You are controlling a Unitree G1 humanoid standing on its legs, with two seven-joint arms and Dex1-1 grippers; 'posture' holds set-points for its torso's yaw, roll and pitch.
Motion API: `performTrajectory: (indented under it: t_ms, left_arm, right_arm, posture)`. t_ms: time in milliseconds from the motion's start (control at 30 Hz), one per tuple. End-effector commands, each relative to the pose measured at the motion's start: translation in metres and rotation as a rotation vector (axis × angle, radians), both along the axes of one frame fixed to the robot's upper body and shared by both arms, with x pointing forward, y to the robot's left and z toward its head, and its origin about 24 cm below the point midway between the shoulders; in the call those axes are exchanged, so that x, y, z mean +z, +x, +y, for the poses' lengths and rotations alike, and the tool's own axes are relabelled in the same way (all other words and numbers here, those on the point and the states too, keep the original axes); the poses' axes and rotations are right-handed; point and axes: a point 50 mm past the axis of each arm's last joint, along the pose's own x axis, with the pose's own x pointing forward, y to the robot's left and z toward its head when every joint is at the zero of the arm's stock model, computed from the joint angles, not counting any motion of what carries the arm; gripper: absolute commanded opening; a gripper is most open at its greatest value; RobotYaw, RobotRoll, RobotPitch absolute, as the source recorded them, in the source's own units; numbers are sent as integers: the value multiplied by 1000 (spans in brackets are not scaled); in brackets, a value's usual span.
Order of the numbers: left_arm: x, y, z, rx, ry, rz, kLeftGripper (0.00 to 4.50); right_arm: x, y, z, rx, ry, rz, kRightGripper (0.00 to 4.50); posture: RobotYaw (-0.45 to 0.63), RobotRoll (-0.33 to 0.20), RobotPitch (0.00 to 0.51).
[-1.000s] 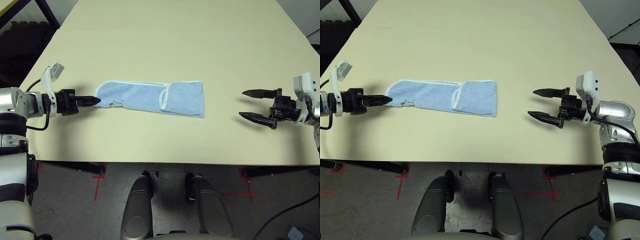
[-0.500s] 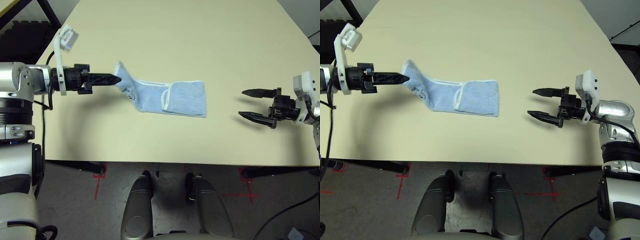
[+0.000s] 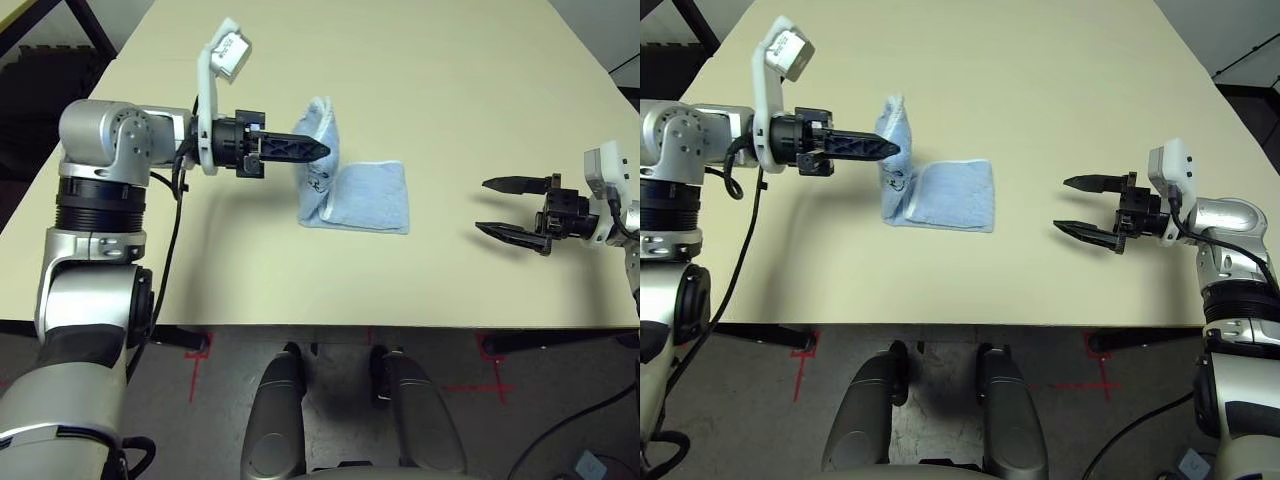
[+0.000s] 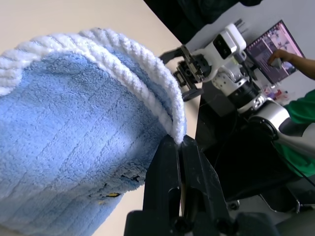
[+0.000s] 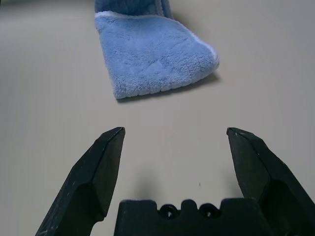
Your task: Fold the towel and set it aside.
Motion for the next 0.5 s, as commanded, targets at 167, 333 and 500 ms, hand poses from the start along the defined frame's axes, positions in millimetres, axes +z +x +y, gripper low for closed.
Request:
performTrajectory:
  t_ms: [167,333,500]
  left_arm:
    - [-10,6,-18,-52,56,10,19]
    - [-16,9,-34,-71,57,16,19]
    - [-25,13,-46,-80,68,23,19]
  right_arm:
    - [-1,0,0,-4,-12,2,4500]
    - [-2,0,1,0,-10,4,4500]
    - [-3,0,2,3,-9,3,4500]
  posture:
    - [9,0,196]
    - [12,0,196]
    - [7,0,195]
